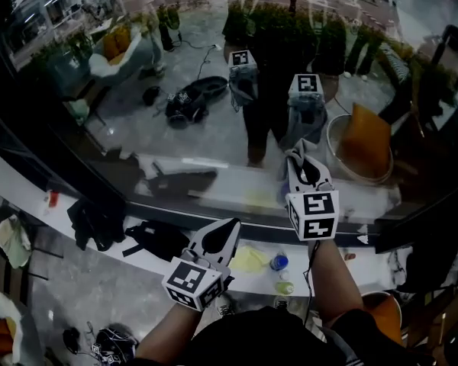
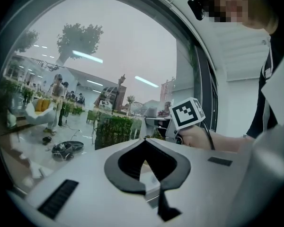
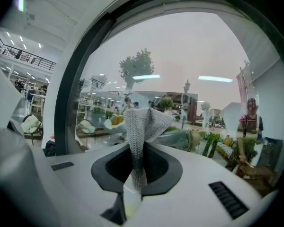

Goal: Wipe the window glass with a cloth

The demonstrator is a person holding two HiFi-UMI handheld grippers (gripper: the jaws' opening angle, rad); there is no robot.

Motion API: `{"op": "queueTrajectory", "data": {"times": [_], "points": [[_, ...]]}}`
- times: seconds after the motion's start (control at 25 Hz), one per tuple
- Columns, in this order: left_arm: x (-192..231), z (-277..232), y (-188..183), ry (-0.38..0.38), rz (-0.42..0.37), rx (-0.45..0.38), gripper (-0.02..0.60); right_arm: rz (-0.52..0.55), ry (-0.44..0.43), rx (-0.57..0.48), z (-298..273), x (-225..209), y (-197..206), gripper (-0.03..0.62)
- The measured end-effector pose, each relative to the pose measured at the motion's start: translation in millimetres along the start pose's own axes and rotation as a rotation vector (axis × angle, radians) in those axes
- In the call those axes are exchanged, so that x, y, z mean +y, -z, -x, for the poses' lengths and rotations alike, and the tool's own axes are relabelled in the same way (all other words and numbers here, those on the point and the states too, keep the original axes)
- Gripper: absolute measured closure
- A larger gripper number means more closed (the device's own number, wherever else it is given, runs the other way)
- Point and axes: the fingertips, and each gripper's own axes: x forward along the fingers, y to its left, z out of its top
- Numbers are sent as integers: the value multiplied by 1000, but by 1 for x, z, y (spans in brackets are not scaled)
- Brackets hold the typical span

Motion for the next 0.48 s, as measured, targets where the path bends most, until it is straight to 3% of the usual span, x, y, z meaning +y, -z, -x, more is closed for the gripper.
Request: {"op": "queueTrajectory", "data": {"times": [0.2, 0.48], "points": [[47, 36, 5, -25, 16, -12, 575, 16, -35, -1, -30, 64, -10, 542], [84, 63, 13, -56, 28, -3, 575, 19, -87, -2, -60, 121, -16, 542]]}}
